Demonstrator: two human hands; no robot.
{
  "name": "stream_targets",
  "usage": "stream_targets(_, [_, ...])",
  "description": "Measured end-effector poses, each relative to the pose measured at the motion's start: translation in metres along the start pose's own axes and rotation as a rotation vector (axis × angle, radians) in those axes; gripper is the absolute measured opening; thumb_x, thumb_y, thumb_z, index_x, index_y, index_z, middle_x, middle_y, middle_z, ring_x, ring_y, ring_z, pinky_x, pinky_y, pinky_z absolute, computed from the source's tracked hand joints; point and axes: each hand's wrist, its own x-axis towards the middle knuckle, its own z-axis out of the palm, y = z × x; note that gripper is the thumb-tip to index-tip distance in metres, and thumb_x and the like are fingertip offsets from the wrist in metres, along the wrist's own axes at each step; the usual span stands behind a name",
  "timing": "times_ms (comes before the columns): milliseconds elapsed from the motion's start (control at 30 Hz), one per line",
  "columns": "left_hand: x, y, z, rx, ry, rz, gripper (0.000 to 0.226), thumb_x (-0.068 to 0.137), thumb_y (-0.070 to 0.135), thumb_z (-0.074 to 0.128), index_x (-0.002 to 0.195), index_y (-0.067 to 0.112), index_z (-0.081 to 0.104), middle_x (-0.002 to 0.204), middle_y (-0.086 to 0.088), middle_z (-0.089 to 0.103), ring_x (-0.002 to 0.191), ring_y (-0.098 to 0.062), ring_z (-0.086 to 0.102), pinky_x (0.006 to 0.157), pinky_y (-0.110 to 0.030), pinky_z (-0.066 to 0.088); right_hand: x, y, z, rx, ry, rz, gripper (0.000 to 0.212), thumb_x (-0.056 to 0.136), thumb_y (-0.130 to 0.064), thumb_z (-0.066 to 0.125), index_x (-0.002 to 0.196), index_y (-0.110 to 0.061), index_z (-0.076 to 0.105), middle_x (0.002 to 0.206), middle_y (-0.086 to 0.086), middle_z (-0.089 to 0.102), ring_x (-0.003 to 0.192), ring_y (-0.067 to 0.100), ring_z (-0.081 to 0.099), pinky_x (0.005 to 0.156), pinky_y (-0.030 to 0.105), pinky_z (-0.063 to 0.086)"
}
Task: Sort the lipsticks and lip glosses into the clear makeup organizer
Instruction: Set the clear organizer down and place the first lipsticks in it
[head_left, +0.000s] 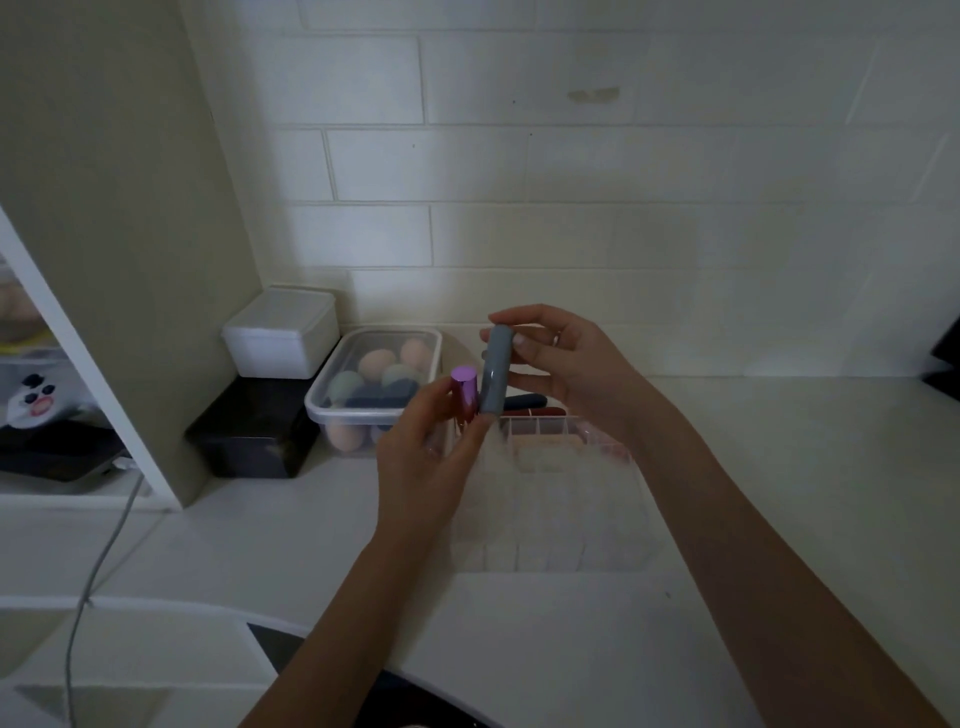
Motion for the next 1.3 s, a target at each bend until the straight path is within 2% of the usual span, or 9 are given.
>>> stream_targets(133, [0.002, -0.002, 0.001, -0.032, 0.011, -0.033, 0.041, 0.075, 0.01, 0.075, 0.098, 0.039, 0.058, 0.09, 0.018, 0.067, 0.086, 0.001, 0.063, 0.081, -0.015, 0.05, 0.002, 0.002, 0.012, 0.025, 0.032, 0.042, 0.015, 0.093, -0.004, 0.051, 0.102, -0.011, 0.063, 0.111, 0.019, 0.06, 0.105, 0.033, 0.06, 0.09, 0.041, 0.054])
stream_targets(267, [0.003, -0.005, 0.001, -0.062, 0.0, -0.057, 0.041, 0.071, 0.009, 0.079, 0.103, 0.026, 0.059, 0.095, 0.013, 0.068, 0.087, -0.002, 0.065, 0.08, -0.017, 0.051, 0.003, 0.005, 0.017, -0.024, 0.056, 0.019, 0.017, 0.088, 0.001, 0.058, 0.094, -0.014, 0.062, 0.09, 0.008, 0.06, 0.098, 0.033, 0.061, 0.09, 0.048, 0.053])
stream_targets(467, [0.005, -0.006, 0.002, -0.09, -0.018, -0.084, 0.041, 0.069, 0.011, 0.08, 0.105, 0.02, 0.061, 0.096, 0.011, 0.069, 0.089, -0.004, 0.066, 0.082, -0.017, 0.052, 0.001, 0.001, 0.011, -0.02, 0.029, 0.025, 0.016, 0.09, -0.002, 0.055, 0.103, -0.01, 0.06, 0.108, 0.019, 0.063, 0.101, 0.026, 0.062, 0.085, 0.039, 0.057])
stream_targets(633, [0.003, -0.004, -0.001, -0.057, -0.018, -0.071, 0.047, 0.072, 0.009, 0.078, 0.1, 0.039, 0.056, 0.096, 0.017, 0.066, 0.09, 0.002, 0.063, 0.079, -0.008, 0.048, -0.002, -0.016, 0.009, -0.28, 0.083, -0.089, 0.019, 0.082, 0.006, 0.063, 0.097, -0.005, 0.063, 0.102, 0.019, 0.067, 0.093, 0.028, 0.066, 0.075, 0.031, 0.06])
stream_targets(767, [-0.003, -0.001, -0.008, -0.03, 0.016, 0.008, 0.035, 0.078, 0.005, 0.053, 0.11, 0.018, 0.06, 0.101, 0.014, 0.065, 0.097, 0.005, 0.061, 0.08, -0.006, 0.046, -0.004, -0.025, 0.012, -0.531, 0.032, -0.128, 0.021, 0.076, 0.002, 0.072, 0.095, -0.003, 0.064, 0.097, 0.013, 0.07, 0.084, 0.018, 0.066, 0.077, 0.026, 0.058])
stream_targets(933, [0.007, -0.001, -0.025, 0.191, 0.198, 0.088, 0.021, 0.082, 0.003, 0.05, 0.096, 0.01, 0.064, 0.091, 0.007, 0.065, 0.082, 0.008, 0.058, 0.073, 0.001, 0.039, -0.002, -0.018, 0.012, -0.759, -0.081, -0.085, 0.019, 0.072, -0.001, 0.076, 0.086, -0.006, 0.065, 0.084, -0.003, 0.068, 0.079, 0.006, 0.065, 0.079, 0.023, 0.054])
stream_targets(1033, [0.036, 0.001, -0.041, 0.479, -0.006, 0.21, 0.027, 0.082, -0.006, 0.055, 0.102, 0.009, 0.066, 0.099, -0.006, 0.069, 0.088, -0.012, 0.061, 0.078, -0.001, 0.035, -0.003, -0.018, 0.007, -0.804, -0.149, -0.031, 0.013, 0.073, -0.006, 0.077, 0.08, -0.01, 0.067, 0.09, 0.003, 0.071, 0.086, 0.015, 0.069, 0.08, 0.025, 0.054])
stream_targets(1133, [0.074, 0.019, -0.045, 0.588, -0.227, 0.289, 0.026, 0.086, -0.004, 0.054, 0.103, 0.011, 0.067, 0.104, -0.006, 0.07, 0.096, -0.021, 0.063, 0.086, -0.019, 0.039, -0.002, -0.02, -0.002, -0.82, -0.156, 0.015, 0.002, 0.08, -0.017, 0.071, 0.082, -0.018, 0.071, 0.093, -0.001, 0.074, 0.085, 0.013, 0.069, 0.078, 0.022, 0.052])
stream_targets(1300, [0.134, 0.028, -0.006, 0.665, -0.596, 0.346, 0.025, 0.088, 0.004, 0.057, 0.109, 0.013, 0.067, 0.11, -0.004, 0.069, 0.093, -0.009, 0.059, 0.087, -0.019, 0.04, -0.002, -0.019, -0.037, -0.721, 0.297, -0.018, 0.015, 0.093, -0.019, 0.055, 0.092, -0.011, 0.068, 0.089, 0.002, 0.069, 0.072, 0.007, 0.063, 0.058, 0.003, 0.044])
